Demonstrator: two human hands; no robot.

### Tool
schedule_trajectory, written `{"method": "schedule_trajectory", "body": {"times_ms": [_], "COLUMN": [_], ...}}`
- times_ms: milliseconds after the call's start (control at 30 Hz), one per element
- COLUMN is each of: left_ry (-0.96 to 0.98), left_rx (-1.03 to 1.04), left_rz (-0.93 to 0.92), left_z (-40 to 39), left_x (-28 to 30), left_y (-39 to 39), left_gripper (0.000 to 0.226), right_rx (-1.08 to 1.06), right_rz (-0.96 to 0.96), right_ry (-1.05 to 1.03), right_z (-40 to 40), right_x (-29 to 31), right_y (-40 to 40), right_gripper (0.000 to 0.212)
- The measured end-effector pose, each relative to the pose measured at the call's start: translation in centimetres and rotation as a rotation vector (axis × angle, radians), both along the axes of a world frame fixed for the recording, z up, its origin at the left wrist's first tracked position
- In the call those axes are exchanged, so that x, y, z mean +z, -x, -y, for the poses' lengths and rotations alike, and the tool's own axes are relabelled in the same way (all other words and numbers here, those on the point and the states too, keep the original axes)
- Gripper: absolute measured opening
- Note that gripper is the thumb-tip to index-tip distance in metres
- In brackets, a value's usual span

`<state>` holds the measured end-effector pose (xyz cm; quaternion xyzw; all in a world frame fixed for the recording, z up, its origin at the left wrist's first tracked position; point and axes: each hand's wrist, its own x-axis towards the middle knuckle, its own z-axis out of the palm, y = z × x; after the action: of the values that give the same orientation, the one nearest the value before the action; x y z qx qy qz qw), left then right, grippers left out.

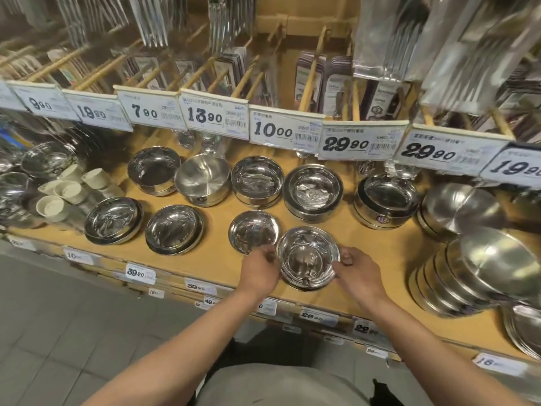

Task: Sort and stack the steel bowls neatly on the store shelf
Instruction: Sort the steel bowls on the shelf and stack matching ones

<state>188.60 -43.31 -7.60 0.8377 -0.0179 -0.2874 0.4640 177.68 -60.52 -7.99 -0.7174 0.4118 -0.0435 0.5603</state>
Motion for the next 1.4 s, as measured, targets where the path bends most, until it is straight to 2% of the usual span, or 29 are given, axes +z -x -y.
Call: {"method": "schedule_trajectory", "body": {"times_ms": [67, 167, 267, 533, 733, 767, 833, 900, 1000, 1133, 1233, 1333, 1400], "left_ry": [-0.054, -0.123, -0.144, -0.132, -0.194, -0.205, -0.224, -0.239, -0.212, -0.185, -0.156, -0.133, -0.122], "left_rx": [-0.039, -0.127, -0.212, -0.272, -0.354, -0.352, -0.335, -0.323, -0.245, -0.156, -0.128, -0.076, -0.046], "left_rz": [0.051, 0.160, 0.236, 0.178, 0.239, 0.235, 0.203, 0.163, 0.065, -0.052, -0.114, -0.152, -0.146], "left_z": [0.0, -0.2, -0.2, 0.6, 2.2, 2.5, 3.1, 3.6, 4.2, 4.7, 4.9, 4.9, 4.9], "left_x": [0.3, 0.6, 0.6, 0.3, 1.1, 1.3, 1.5, 1.4, 1.4, 1.6, 1.7, 1.9, 1.9], "left_y": [-0.2, -0.4, -0.4, -0.7, -0.8, -0.9, -1.2, -1.4, -1.3, -1.0, -1.1, -1.0, -0.9], "left_gripper": [0.033, 0.023, 0.020, 0.020, 0.013, 0.013, 0.017, 0.025, 0.031, 0.030, 0.029, 0.028, 0.024], "right_rx": [-0.009, 0.027, 0.099, 0.068, 0.101, 0.117, 0.146, 0.163, 0.184, 0.164, 0.167, 0.207, 0.268], "right_rz": [-0.012, -0.080, -0.162, -0.157, -0.171, -0.192, -0.240, -0.277, -0.313, -0.312, -0.327, -0.355, -0.380], "right_ry": [0.050, 0.107, 0.250, 0.250, 0.333, 0.348, 0.356, 0.357, 0.351, 0.306, 0.307, 0.309, 0.337], "right_z": [-0.2, -0.5, -0.4, -0.1, 1.3, 1.5, 2.0, 2.4, 3.0, 3.4, 3.8, 4.2, 4.2], "right_x": [0.1, 0.0, -0.1, 0.2, 1.4, 1.7, 2.0, 2.1, 2.3, 2.6, 2.7, 2.8, 2.7], "right_y": [-0.2, -0.4, -0.5, 0.3, 0.4, 0.3, 0.3, 0.3, 0.5, 0.8, 0.8, 0.8, 0.6], "right_gripper": [0.017, 0.014, 0.019, 0.025, 0.008, 0.007, 0.021, 0.025, 0.019, 0.025, 0.016, 0.008, 0.010]}}
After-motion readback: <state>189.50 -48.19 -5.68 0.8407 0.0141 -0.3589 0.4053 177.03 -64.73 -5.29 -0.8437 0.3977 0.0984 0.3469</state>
